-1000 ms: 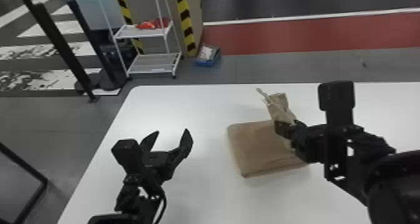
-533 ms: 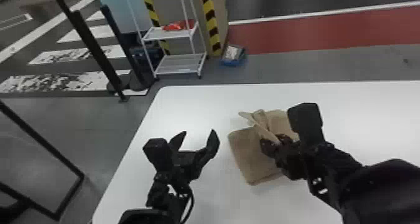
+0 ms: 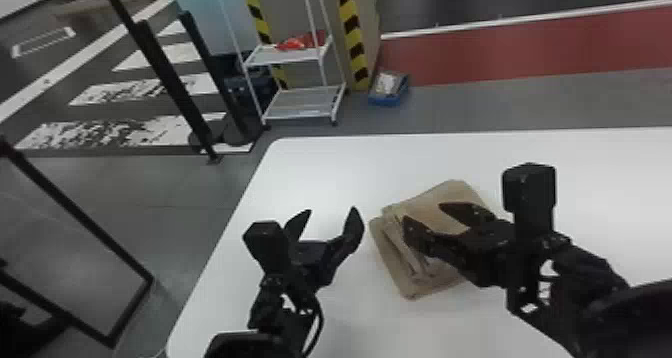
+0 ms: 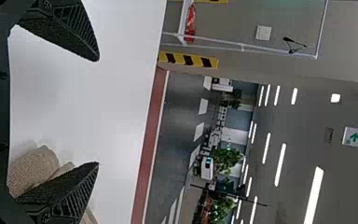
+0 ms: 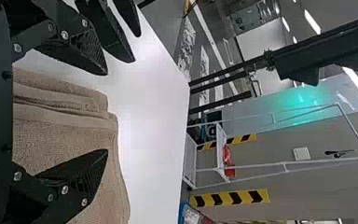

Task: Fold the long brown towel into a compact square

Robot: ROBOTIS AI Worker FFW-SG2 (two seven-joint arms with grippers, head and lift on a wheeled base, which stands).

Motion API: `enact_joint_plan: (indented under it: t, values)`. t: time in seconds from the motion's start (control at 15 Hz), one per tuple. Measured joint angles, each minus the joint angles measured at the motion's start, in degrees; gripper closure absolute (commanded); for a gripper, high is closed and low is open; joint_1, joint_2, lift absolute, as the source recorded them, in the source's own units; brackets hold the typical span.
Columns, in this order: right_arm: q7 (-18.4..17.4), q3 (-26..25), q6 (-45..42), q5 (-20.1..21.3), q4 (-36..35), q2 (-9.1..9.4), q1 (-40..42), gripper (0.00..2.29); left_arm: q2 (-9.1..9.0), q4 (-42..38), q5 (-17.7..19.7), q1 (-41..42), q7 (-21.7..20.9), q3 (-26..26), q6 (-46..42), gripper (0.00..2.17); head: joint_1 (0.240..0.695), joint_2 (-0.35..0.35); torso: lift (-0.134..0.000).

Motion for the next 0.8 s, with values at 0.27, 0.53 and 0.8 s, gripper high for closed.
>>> enact_joint_plan:
  t: [0.27, 0.53, 0.8]
  values:
    - [3.2, 2.2, 4.9, 2.8, 0.4, 0.0, -1.5, 2.05, 0.0, -0.4, 0.1, -0.1, -0.1, 0.5, 0.0, 0.08, 0.695, 0.35, -0.122]
    - [4.0, 8.1, 8.5, 7.7, 2.1, 0.0, -2.1, 2.05, 0.0, -0.8, 1.5, -0.9, -0.2, 2.4, 0.5, 0.08, 0.695, 0.35, -0.122]
    - [3.6, 11.2, 8.7, 11.9, 5.3, 0.0, -2.3, 2.05, 0.0, -0.9, 1.7, -1.9, -0.4, 2.8, 1.3, 0.08, 0.695, 0.35, -0.122]
